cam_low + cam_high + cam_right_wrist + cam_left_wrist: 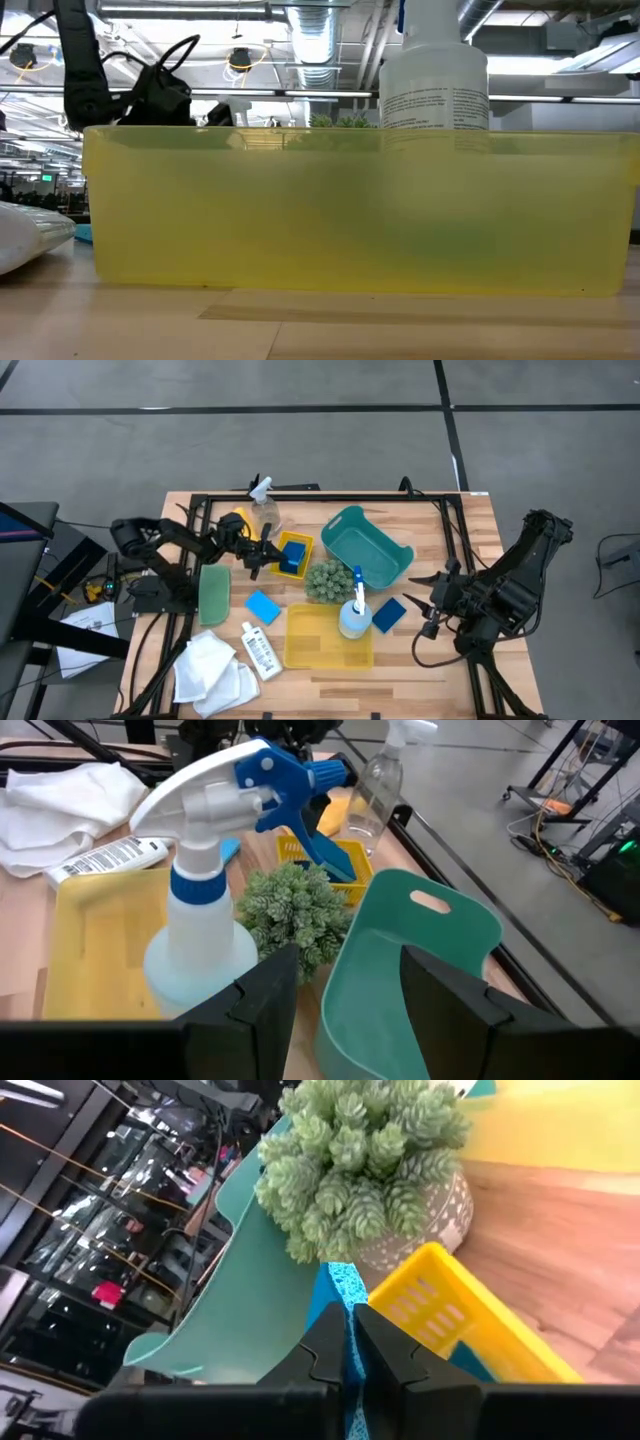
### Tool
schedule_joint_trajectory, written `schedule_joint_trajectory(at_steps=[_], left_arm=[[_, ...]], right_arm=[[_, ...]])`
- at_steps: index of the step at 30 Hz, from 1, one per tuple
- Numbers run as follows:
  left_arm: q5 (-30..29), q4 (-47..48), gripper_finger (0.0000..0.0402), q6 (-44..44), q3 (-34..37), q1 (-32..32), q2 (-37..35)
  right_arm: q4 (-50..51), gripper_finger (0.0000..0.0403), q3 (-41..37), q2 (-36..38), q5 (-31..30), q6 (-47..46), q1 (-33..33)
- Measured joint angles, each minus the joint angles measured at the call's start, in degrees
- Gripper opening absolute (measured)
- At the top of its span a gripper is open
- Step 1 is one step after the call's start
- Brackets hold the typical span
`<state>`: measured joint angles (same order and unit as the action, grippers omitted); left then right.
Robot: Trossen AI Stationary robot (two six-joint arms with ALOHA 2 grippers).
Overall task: Pick & Place Kitchen Items
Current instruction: Put the blue sponge into the top yellow bin
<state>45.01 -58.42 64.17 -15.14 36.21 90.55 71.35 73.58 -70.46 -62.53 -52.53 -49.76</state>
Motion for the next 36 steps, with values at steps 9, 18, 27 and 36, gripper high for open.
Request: schedule_joint_trajectory(at_steps=[9, 18, 27, 36], left_arm=[[-0.09, 0.52, 0.0004, 0.05, 0.00, 0.00, 0.28], [-0.42, 1.07, 0.0004, 0.08, 0.00, 0.00, 0.28], [-1.57, 2.63, 0.0004, 0.09, 0.00, 0.00, 0.28], [-3.16, 3.09, 0.0013, -1.36, 0.00, -0.02, 0.28]], right_arm=[[-0.22, 0.0168, 0.04, 0.46, 1.21, 1.97, 2.79], [-1.03, 0.0168, 0.04, 0.55, 1.32, 1.97, 3.31], [-1.36, 0.0168, 0.04, 0.55, 1.29, 1.99, 3.31], [-2.66, 0.0168, 0.07, 0.72, 1.42, 3.80, 3.31]])
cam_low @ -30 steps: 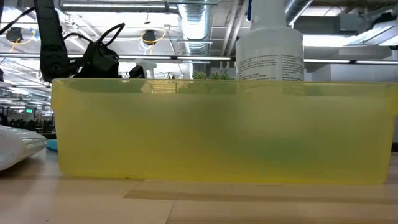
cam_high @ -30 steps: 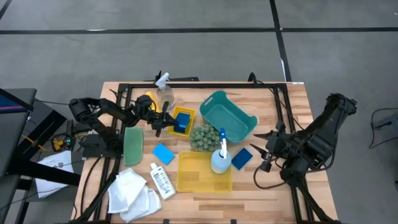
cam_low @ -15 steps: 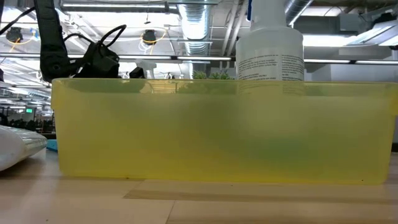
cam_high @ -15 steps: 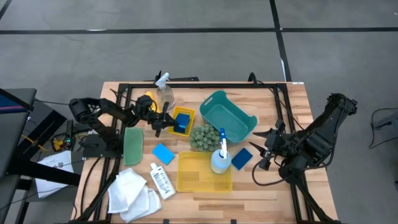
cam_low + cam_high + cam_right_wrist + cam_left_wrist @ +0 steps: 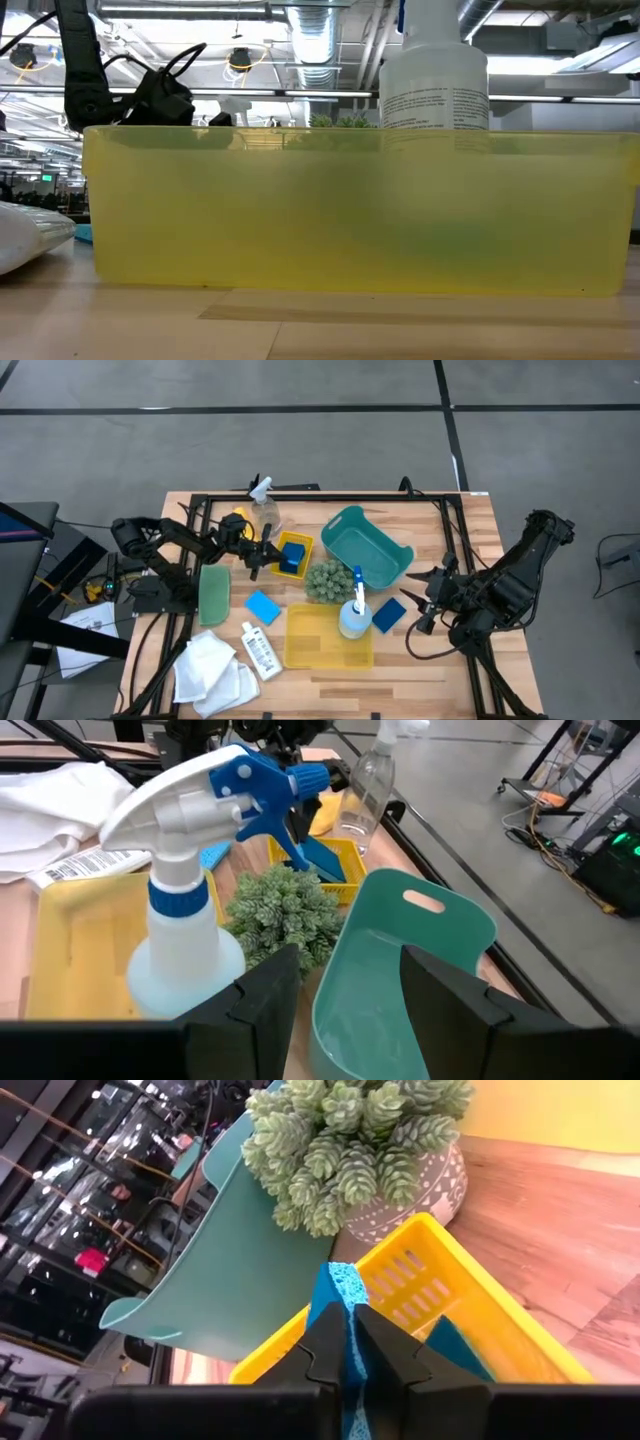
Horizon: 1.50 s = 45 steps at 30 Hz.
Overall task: Pick & Place Kitchen Items
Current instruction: Put the blue sponge into the top yellow bin
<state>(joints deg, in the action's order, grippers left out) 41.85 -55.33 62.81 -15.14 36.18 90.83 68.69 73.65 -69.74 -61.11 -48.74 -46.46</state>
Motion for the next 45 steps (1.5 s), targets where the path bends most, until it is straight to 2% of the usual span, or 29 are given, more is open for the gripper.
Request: schedule_joint_trajectory(at_steps=[12, 18, 27, 34, 45], left_arm=[[-0.31, 0.00, 0.0074, -2.22, 0.00, 0.00, 0.00], [-1.18, -1.43, 0.0102, -6.01, 0.00, 0.00, -0.02], [-1.37, -1.81, 0.0159, -6.74, -0.02, 0.00, -1.13], [-1.06, -1.75, 0.0194, -11.22, 1.03, 0.00, -8.81], [-1.03, 4.22, 0.0223, -27.39, 1.86, -0.08, -22.99]], right_arm=[[-1.90, 0.0168, 0.24, 0.58, 0.75, 2.65, -0.02], [-1.89, 0.0168, 0.24, 0.59, 1.18, 2.65, -0.02], [-1.87, 0.0168, 0.24, 0.59, 1.77, 2.83, -0.02], [-1.85, 0.0168, 0.24, 0.59, 2.83, 2.83, -0.02], [-1.89, 0.0168, 0.24, 0.57, 2.89, 4.16, -0.12]])
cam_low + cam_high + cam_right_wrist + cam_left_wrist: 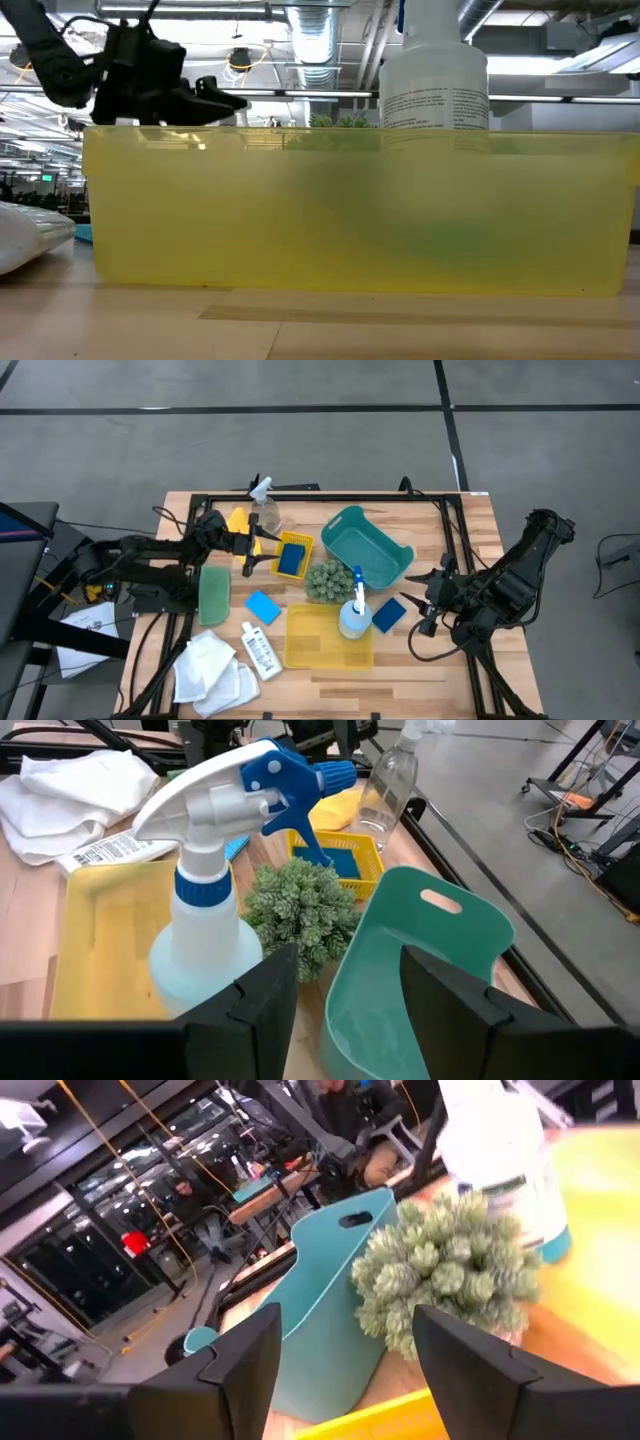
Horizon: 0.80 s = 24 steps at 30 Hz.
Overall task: Pick & Place Kitchen Items
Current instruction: Put the blue sponge into the top yellow bin
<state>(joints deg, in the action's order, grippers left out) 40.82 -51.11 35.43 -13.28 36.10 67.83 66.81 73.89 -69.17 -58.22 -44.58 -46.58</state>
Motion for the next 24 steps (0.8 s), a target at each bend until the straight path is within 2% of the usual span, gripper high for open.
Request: schedule_joint_trajectory(at_steps=[9, 16, 24], left_arm=[[-0.07, 2.75, 0.0215, -11.77, 0.00, -3.45, -7.05], [-0.98, 3.36, 0.0207, -11.96, 0.00, -10.12, -10.08], [-12.08, 16.92, 0.0187, -11.86, 0.00, -18.41, -12.81]], right_arm=[[0.02, 0.0168, 0.00, 0.00, 0.31, 0.02, -1.89], [0.23, 0.0168, 0.00, 0.00, 0.33, 0.02, -3.59], [0.26, 0.0168, 0.00, -0.02, 0.05, 0.02, -5.60]])
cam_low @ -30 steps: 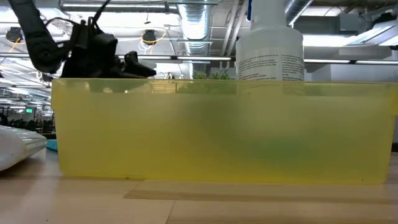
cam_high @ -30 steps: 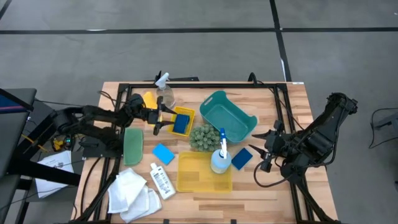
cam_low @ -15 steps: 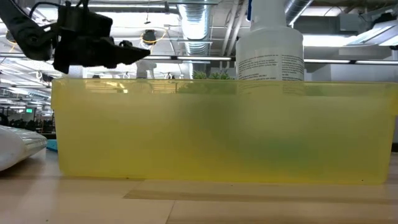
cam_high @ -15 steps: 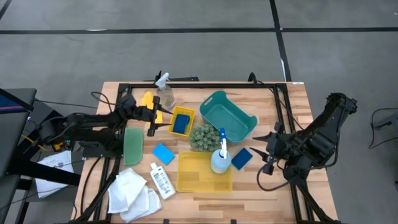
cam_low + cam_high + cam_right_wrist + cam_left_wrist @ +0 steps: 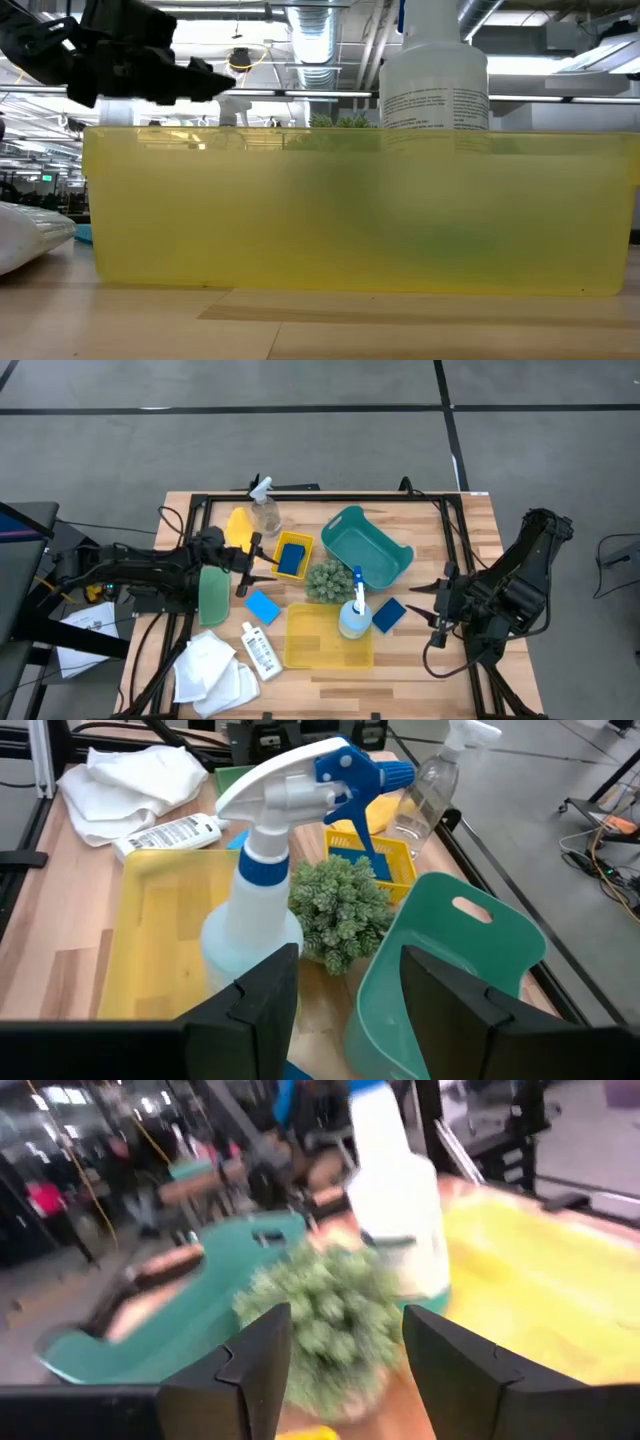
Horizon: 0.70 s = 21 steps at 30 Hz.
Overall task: Pick & Place Kitchen Items
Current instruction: Put the blue sponge into the top yellow bin
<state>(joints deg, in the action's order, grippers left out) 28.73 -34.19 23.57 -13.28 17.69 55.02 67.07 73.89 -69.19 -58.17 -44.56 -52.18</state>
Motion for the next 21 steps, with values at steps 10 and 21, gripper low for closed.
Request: schedule_joint_trajectory(at_steps=[10, 21], left_arm=[[-14.64, 12.12, 0.0164, -3.51, 0.02, -15.82, -2.91], [-45.85, 30.60, 0.0163, -19.17, -5.93, -40.02, -3.04]], right_arm=[[0.22, 0.0168, 0.00, 0.00, -0.13, 0.18, 0.09], [0.22, 0.0168, 0.00, 0.00, -0.13, 0.15, 0.09]])
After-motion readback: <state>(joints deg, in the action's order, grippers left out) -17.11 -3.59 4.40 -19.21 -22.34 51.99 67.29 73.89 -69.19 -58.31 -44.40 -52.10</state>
